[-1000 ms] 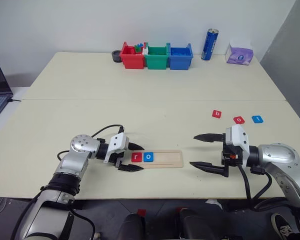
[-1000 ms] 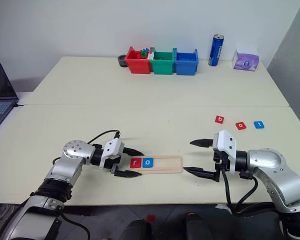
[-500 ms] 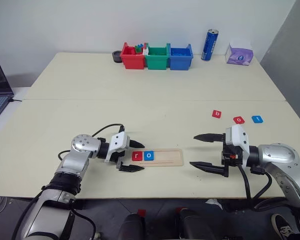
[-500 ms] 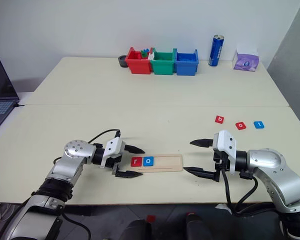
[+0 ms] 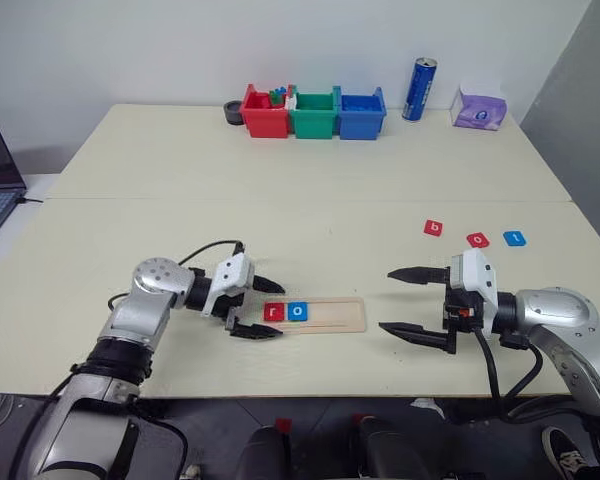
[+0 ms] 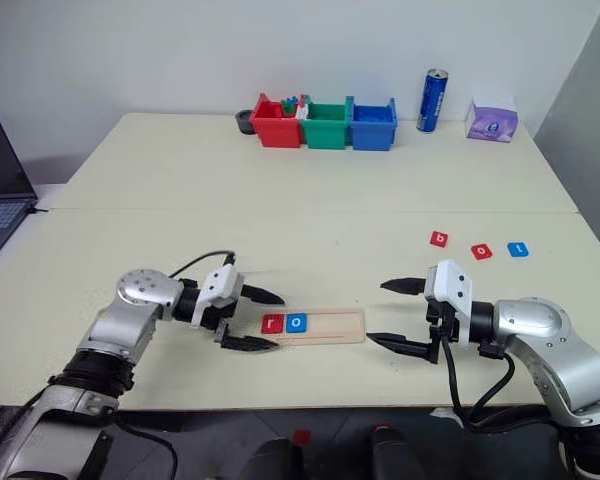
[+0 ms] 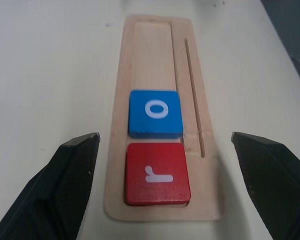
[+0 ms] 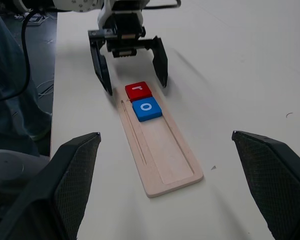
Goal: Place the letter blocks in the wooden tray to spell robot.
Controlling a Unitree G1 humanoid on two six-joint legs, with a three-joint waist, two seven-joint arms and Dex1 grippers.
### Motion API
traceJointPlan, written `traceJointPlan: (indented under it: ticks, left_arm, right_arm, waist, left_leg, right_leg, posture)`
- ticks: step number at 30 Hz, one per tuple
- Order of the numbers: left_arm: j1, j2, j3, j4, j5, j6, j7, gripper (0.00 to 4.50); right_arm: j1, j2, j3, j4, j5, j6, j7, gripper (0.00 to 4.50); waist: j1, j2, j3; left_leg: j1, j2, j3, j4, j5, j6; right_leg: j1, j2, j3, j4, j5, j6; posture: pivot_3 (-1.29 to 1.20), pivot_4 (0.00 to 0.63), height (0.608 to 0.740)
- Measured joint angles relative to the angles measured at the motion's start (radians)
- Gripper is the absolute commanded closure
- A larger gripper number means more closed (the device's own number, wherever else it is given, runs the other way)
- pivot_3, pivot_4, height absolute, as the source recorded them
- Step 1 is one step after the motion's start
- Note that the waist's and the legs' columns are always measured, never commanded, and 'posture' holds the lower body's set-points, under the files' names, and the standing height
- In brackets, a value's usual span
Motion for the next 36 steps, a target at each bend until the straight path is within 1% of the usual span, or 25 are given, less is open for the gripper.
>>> traceJointPlan:
  ticks: [4, 6, 9, 10, 12, 13, 17, 21, 25, 32, 36]
  left_arm:
    - [-0.028, 0.031, 0.026, -0.087, -0.056, 0.118, 0.008, 0.03]
    - [-0.051, 0.029, 0.051, -0.128, -0.088, 0.188, 0.046, 0.03]
    - [-0.079, -0.02, 0.096, -0.183, -0.12, 0.243, 0.143, 0.03]
    - [-0.08, -0.057, 0.104, -0.213, -0.123, 0.251, 0.196, 0.03]
    - [-0.077, -0.143, 0.098, -0.266, -0.122, 0.256, 0.29, 0.03]
    - [-0.074, -0.169, 0.087, -0.287, -0.122, 0.261, 0.323, 0.03]
    - [-0.053, -0.233, 0.074, -0.34, -0.123, 0.296, 0.43, 0.03]
    - [-0.035, -0.261, 0.042, -0.359, -0.127, 0.314, 0.458, 0.03]
    - [-0.037, -0.269, 0.03, -0.354, -0.126, 0.307, 0.463, 0.03]
    - [-0.036, -0.268, 0.025, -0.329, -0.113, 0.285, 0.485, 0.03]
    - [-0.033, -0.268, 0.018, -0.33, -0.103, 0.284, 0.496, 0.03]
  right_arm:
    - [0.0, 0.006, -0.004, -0.009, 0.022, 0.021, -0.016, 0.0]
    - [0.0, 0.027, -0.022, -0.013, 0.045, 0.05, -0.046, 0.0]
    - [-0.014, 0.087, -0.047, -0.012, 0.073, 0.095, -0.131, 0.0]
    - [-0.034, 0.124, -0.047, 0.003, 0.064, 0.1, -0.181, 0.0]
    - [-0.081, 0.167, -0.041, 0.061, -0.015, 0.087, -0.286, 0.0]
    - [-0.097, 0.171, -0.041, 0.092, -0.057, 0.08, -0.331, 0.0]
    - [-0.127, 0.206, -0.058, 0.229, -0.219, 0.063, -0.53, 0.0]
    - [-0.161, 0.267, -0.091, 0.313, -0.295, 0.073, -0.678, 0.0]
    - [-0.234, 0.342, -0.099, 0.395, -0.347, 0.097, -0.791, 0.0]
    - [-0.333, 0.436, -0.102, 0.546, -0.396, 0.098, -0.894, 0.0]
    - [-0.4, 0.492, -0.132, 0.652, -0.403, 0.1, -0.967, 0.0]
  waist:
    - [0.0, 0.0, 0.0]
    - [0.0, 0.0, 0.0]
    - [0.0, 0.0, 0.0]
    - [0.0, 0.0, 0.0]
    - [0.001, -0.001, 0.0]
    - [0.001, -0.001, 0.0]
    - [0.001, 0.0, 0.0]
    - [-0.002, 0.0, 0.0]
    - [-0.004, 0.0, 0.0]
    - [-0.003, 0.0, 0.0]
    - [-0.003, 0.0, 0.0]
  left_leg:
    - [0.0, 0.0, 0.0, 0.0, 0.0, 0.0]
    - [0.0, 0.0, 0.0, 0.0, 0.0, 0.0]
    - [0.0, 0.0, 0.0, 0.0, 0.0, 0.0]
    - [0.0, 0.0, 0.0, 0.0, 0.0, 0.0]
    - [0.0, -0.001, 0.001, 0.001, 0.0, 0.0]
    - [-0.001, -0.001, 0.001, 0.001, 0.0, 0.0]
    - [-0.001, 0.0, 0.001, -0.001, 0.0, -0.001]
    - [0.0, 0.0, 0.002, -0.001, 0.0, -0.001]
    - [0.001, 0.0, 0.002, -0.001, 0.0, -0.001]
    - [0.0, 0.0, 0.003, -0.001, 0.0, -0.001]
    - [0.0, 0.0, 0.003, -0.001, 0.0, -0.001]
  right_leg:
    - [0.0, 0.0, 0.0, 0.0, 0.0, 0.0]
    - [0.0, 0.0, 0.0, 0.0, 0.0, 0.0]
    - [0.0, 0.0, 0.0, 0.0, 0.0, 0.0]
    - [0.0, 0.0, 0.001, 0.0, 0.0, 0.0]
    - [0.0, -0.001, 0.001, 0.0, 0.0, 0.0]
    - [0.0, -0.002, 0.002, 0.0, 0.0, 0.0]
    - [-0.001, -0.001, 0.002, 0.0, 0.0, 0.0]
    - [-0.001, -0.001, 0.003, 0.0, 0.0, 0.0]
    - [-0.001, -0.001, 0.003, 0.002, 0.0, 0.0]
    - [-0.001, -0.001, 0.003, 0.001, 0.0, 0.0]
    - [-0.002, -0.001, 0.003, 0.0, 0.0, 0.0]
  posture:
    - [0.0, 0.15, 0.74]
    - [0.0, 0.15, 0.74]
    - [0.0, 0.15, 0.74]
    - [0.0, 0.15, 0.74]
    - [0.0, 0.15, 0.74]
    - [0.0, 0.15, 0.74]
    - [0.0, 0.15, 0.74]
    - [0.0, 0.15, 0.74]
    - [0.0, 0.15, 0.74]
    - [0.0, 0.15, 0.74]
    - [0.0, 0.15, 0.74]
